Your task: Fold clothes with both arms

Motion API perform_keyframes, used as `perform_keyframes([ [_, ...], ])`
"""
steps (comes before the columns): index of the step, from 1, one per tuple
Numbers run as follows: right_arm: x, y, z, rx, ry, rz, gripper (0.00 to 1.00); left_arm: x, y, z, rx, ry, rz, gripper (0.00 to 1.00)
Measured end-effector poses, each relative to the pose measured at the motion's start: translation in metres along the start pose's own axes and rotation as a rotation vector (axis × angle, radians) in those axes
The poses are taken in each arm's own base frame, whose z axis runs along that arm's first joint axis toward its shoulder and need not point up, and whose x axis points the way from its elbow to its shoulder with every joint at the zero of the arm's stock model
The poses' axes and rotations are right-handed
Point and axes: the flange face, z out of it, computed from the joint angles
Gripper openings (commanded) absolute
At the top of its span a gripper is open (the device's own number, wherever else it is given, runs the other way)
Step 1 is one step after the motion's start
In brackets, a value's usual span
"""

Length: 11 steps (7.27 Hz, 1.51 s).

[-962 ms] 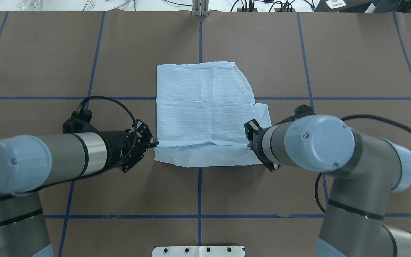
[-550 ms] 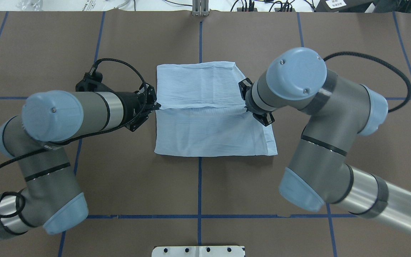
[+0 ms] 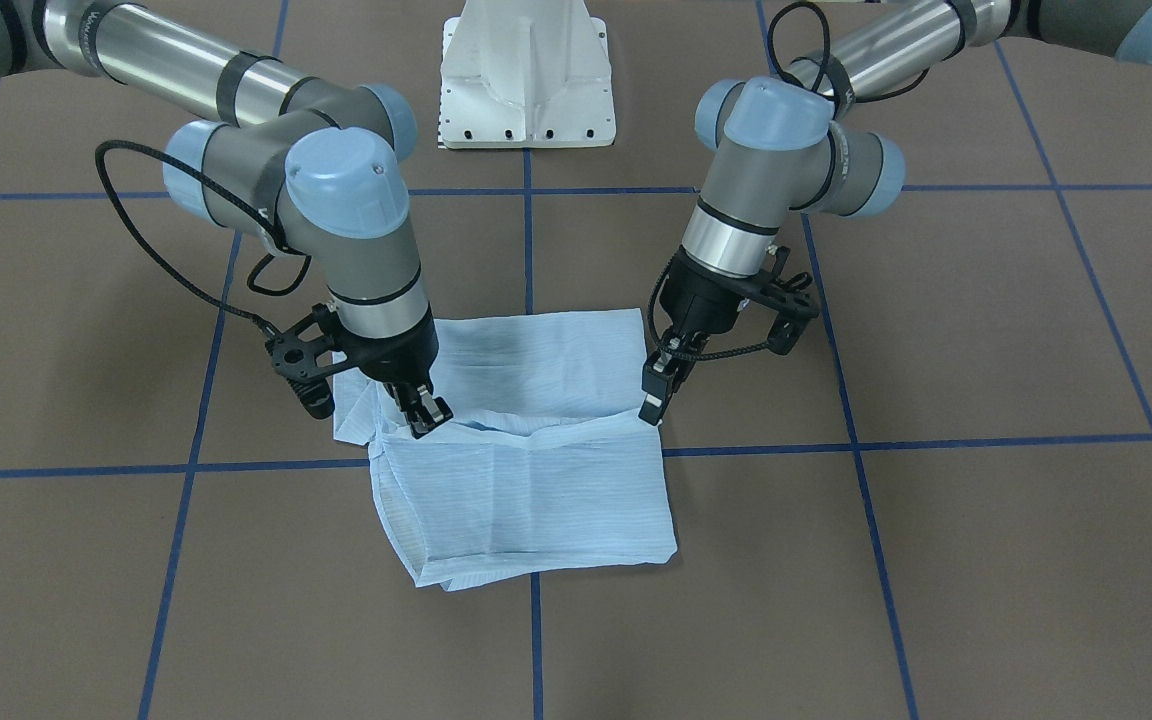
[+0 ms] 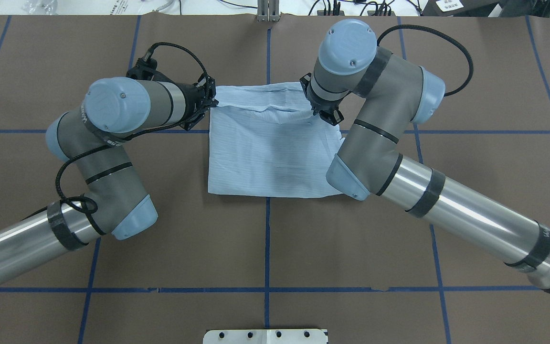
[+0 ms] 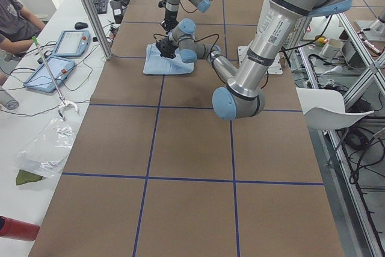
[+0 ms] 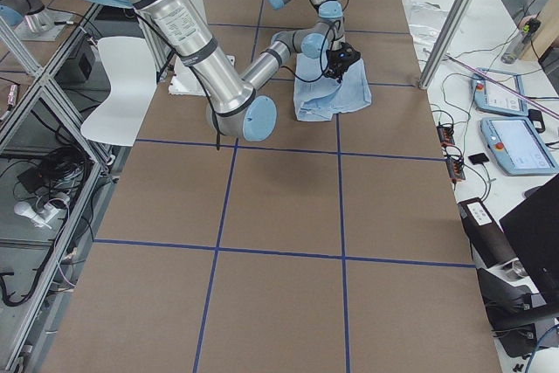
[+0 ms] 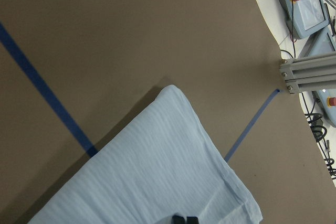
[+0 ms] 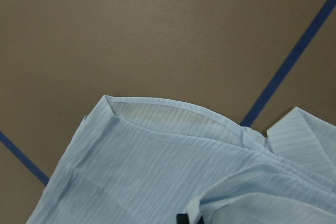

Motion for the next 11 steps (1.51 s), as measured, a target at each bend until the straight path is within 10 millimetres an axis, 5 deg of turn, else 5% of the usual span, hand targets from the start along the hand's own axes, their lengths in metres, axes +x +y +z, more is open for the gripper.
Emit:
perform_keyframes([
  [2, -0.023, -0.014, 0.035, -0.011, 0.003, -0.037, 0.00, 0.003, -0.024, 0.039, 0.024, 0.011, 0.034, 0.00],
  [3, -0.034, -0.022, 0.047, -0.023, -0.005, -0.064, 0.00, 0.003, -0.035, 0.055, 0.037, 0.011, 0.055, 0.08],
  [4, -0.043, -0.033, 0.053, -0.032, -0.005, -0.104, 0.67, 0.001, -0.046, 0.069, 0.049, 0.007, 0.082, 0.53],
  [5, -0.051, -0.042, 0.060, -0.039, -0.006, -0.144, 1.00, -0.002, -0.053, 0.084, 0.059, 0.001, 0.108, 1.00],
  [8, -0.069, -0.056, 0.069, -0.037, -0.024, -0.252, 1.00, -0.003, -0.062, 0.101, 0.075, -0.010, 0.192, 1.00],
  [11, -0.064, -0.137, 0.056, -0.036, -0.011, -0.362, 1.00, 0.006, -0.087, 0.085, 0.052, -0.007, 0.280, 1.00],
])
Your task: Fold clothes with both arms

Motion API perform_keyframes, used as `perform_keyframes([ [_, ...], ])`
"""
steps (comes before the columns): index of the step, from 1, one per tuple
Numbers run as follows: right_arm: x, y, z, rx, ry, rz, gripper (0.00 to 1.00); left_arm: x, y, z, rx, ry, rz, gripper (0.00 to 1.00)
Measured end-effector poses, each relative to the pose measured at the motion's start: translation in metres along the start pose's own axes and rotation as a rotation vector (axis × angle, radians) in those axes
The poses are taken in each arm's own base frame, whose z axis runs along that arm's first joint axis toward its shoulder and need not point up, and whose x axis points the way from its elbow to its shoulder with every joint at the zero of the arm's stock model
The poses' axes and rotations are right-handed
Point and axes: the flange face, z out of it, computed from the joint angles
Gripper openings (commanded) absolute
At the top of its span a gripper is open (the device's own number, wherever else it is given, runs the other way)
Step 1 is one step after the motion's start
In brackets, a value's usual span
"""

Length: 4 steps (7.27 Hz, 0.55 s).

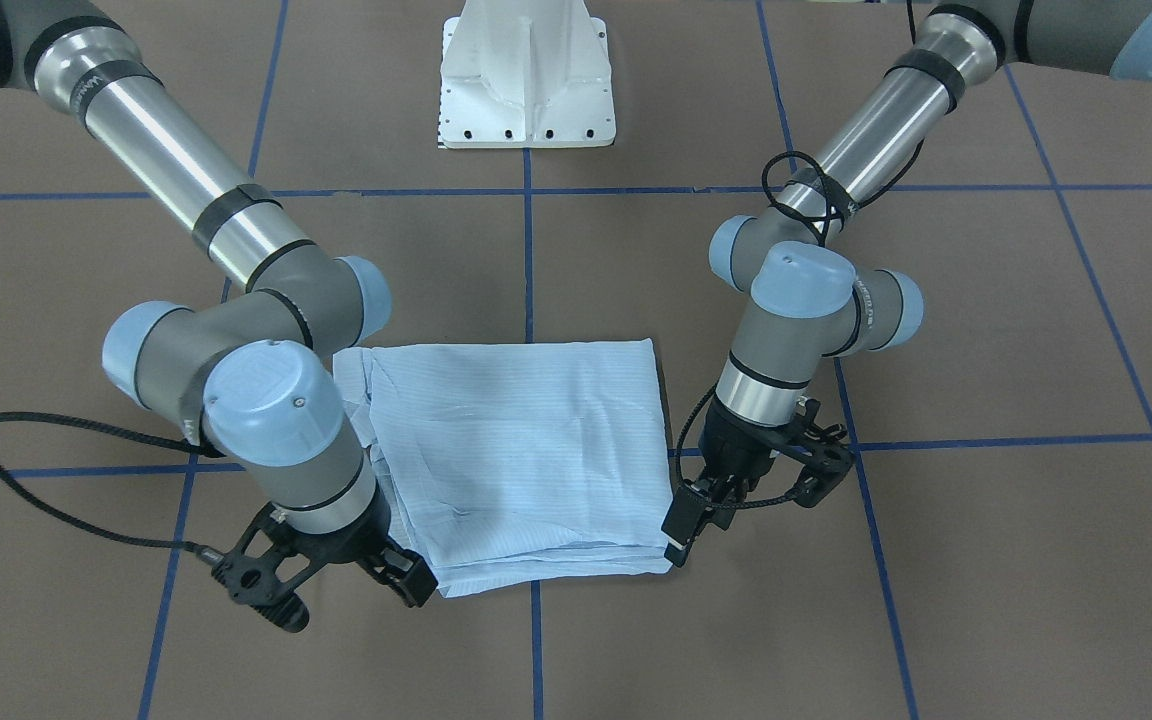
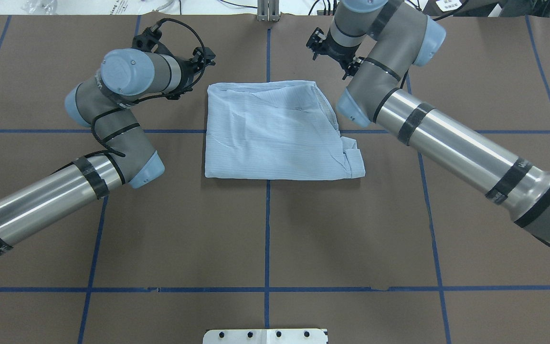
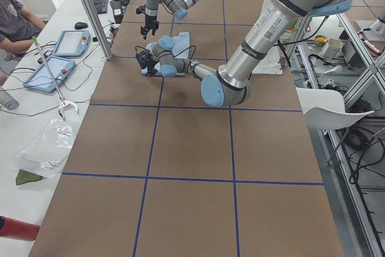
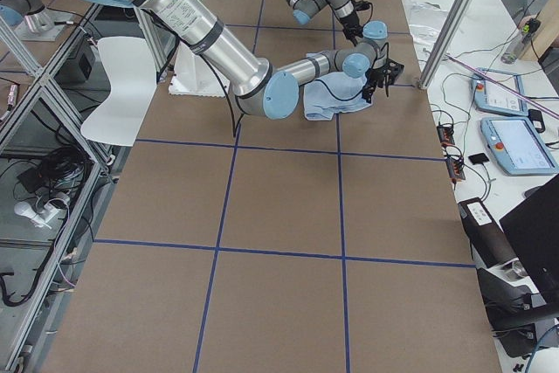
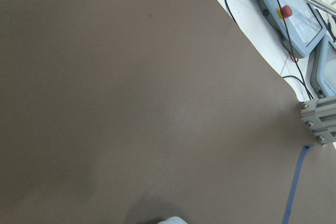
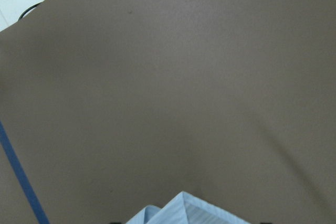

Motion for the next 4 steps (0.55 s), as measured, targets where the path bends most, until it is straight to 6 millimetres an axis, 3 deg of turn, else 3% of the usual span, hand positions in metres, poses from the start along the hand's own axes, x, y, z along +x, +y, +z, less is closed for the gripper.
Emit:
perform_keyframes([
  [2, 0.070, -0.055, -0.007, -0.028, 0.014, -0.107, 1.00, -0.038, -0.033, -0.032, -0.054, -0.007, 0.231, 1.00],
  [4, 0.164, -0.119, -0.023, -0.061, 0.027, -0.224, 1.00, -0.088, -0.085, -0.074, -0.090, -0.021, 0.472, 1.00],
])
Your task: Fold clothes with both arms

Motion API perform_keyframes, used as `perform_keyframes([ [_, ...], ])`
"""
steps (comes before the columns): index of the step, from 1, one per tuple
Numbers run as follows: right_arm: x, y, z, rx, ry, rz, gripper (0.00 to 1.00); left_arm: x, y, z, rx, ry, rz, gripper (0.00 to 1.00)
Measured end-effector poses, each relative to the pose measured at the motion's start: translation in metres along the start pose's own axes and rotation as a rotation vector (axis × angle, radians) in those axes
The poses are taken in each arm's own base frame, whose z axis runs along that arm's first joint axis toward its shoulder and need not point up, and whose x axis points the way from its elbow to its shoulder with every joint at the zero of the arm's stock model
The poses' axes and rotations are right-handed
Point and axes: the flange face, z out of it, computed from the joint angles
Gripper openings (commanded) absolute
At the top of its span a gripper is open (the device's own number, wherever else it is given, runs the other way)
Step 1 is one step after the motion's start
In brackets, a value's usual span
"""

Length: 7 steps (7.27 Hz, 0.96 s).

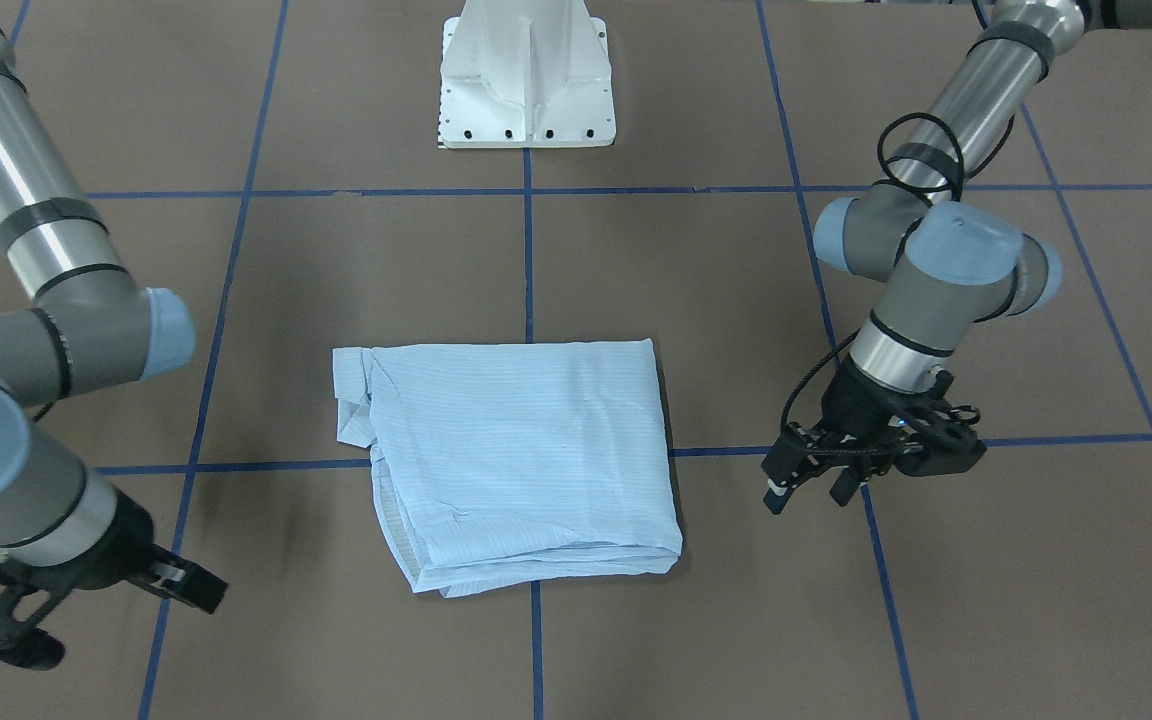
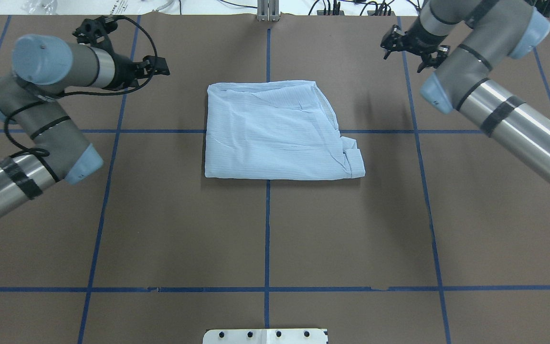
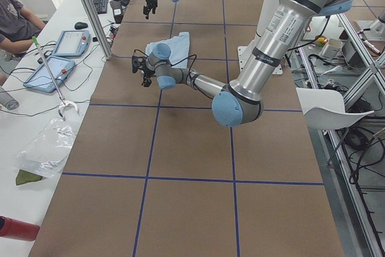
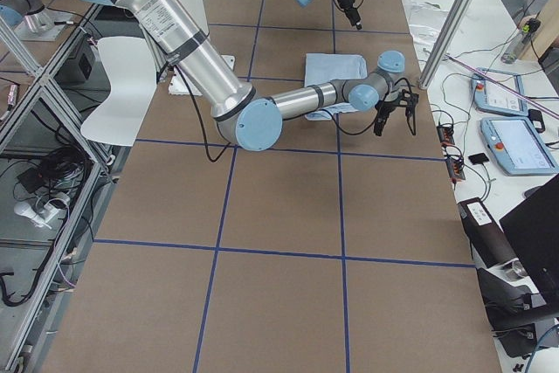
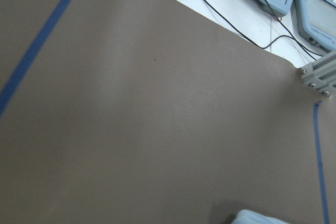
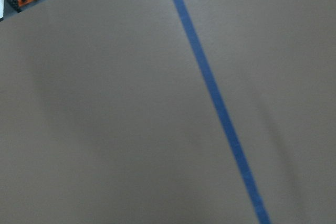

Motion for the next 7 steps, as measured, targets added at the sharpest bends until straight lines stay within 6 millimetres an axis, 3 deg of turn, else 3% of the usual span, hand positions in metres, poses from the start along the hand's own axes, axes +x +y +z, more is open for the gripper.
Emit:
perform_keyframes([
  [3, 0.158, -0.035, -0.050, -0.056, 0.076, -0.222, 1.00, -0.144, -0.041, -0.086, -0.113, -0.094, 0.370, 1.00],
  [5, 0.259, -0.014, -0.092, -0.096, 0.095, -0.315, 1.00, -0.233, -0.053, -0.148, -0.198, -0.130, 0.486, 1.00],
  [7, 0.347, 0.017, -0.115, -0.126, 0.080, -0.363, 1.00, -0.316, -0.041, -0.204, -0.245, -0.134, 0.538, 1.00],
])
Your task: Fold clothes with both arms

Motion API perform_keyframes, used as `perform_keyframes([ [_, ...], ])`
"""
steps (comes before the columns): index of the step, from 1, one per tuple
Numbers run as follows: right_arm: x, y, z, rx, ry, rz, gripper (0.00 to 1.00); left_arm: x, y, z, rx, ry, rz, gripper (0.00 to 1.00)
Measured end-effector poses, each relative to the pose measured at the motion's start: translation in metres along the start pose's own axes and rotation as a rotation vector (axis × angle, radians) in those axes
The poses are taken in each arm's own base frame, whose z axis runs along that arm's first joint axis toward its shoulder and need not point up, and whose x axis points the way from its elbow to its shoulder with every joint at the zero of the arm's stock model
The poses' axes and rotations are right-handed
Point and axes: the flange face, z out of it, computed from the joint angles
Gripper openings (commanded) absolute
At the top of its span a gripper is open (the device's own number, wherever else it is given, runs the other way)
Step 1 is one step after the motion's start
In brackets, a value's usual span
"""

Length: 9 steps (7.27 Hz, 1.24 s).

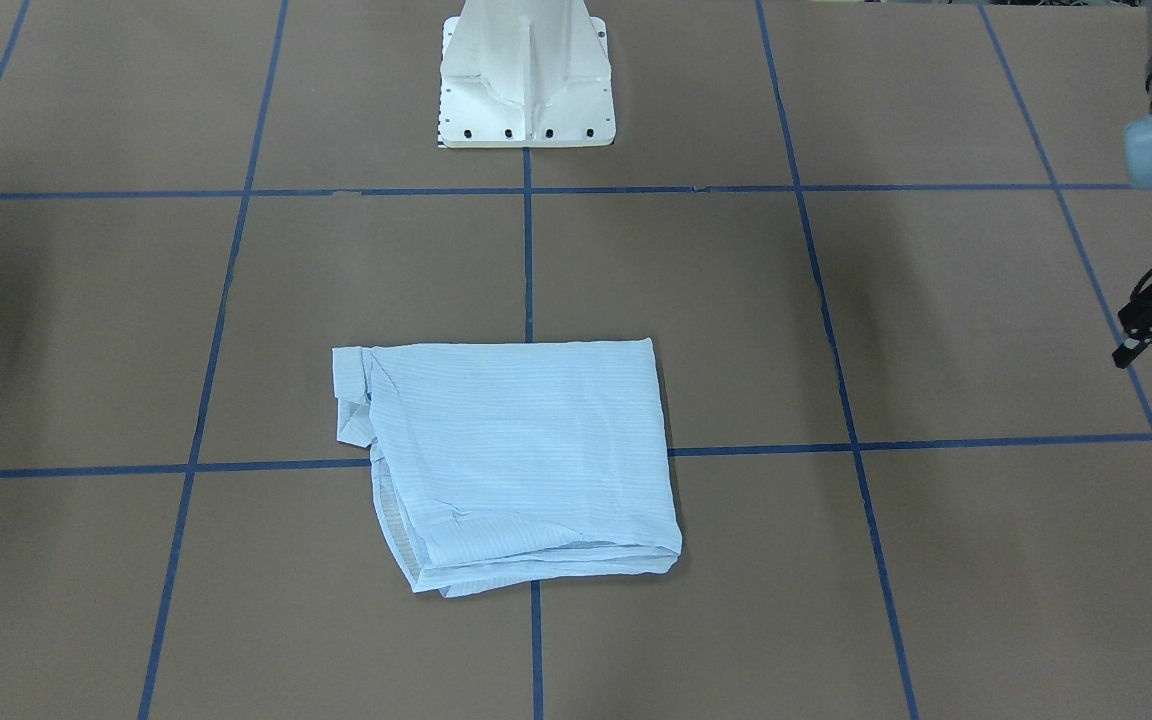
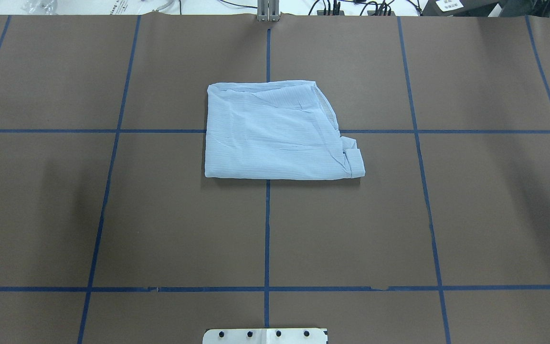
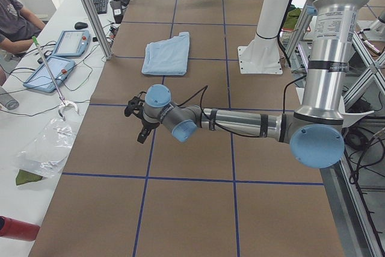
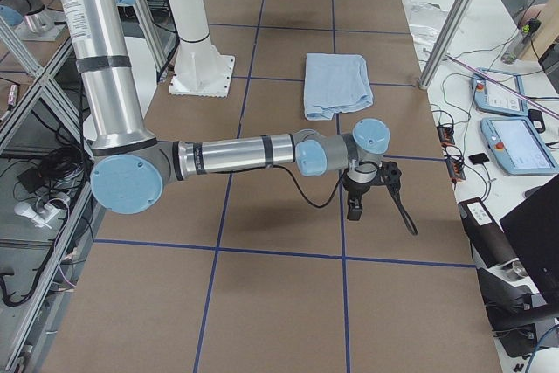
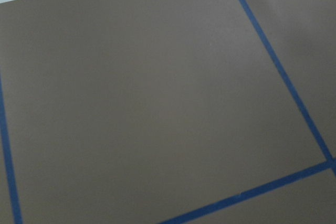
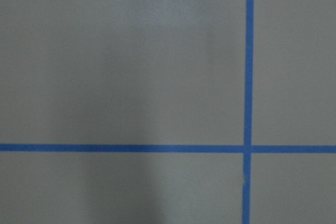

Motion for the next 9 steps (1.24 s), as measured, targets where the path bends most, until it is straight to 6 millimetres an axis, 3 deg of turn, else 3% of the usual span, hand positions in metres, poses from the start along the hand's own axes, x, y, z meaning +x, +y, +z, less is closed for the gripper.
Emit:
perform_keyframes([
  [1, 0.024, 0.018, -0.001, -0.007, -0.005, -0.026, 1.00, -0.022, 0.025, -0.014, -0.008, 0.005, 0.018, 1.00],
  [3, 0.047, 0.035, 0.006, -0.029, -0.005, -0.076, 1.00, -0.039, 0.043, -0.023, -0.038, 0.010, 0.000, 1.00],
  [5, 0.048, 0.041, 0.006, -0.057, -0.003, -0.081, 1.00, -0.043, 0.043, -0.025, -0.050, 0.004, -0.023, 1.00],
  [9, 0.036, 0.045, -0.009, -0.073, 0.005, -0.069, 1.00, -0.027, 0.048, -0.058, -0.015, 0.000, -0.019, 1.00],
])
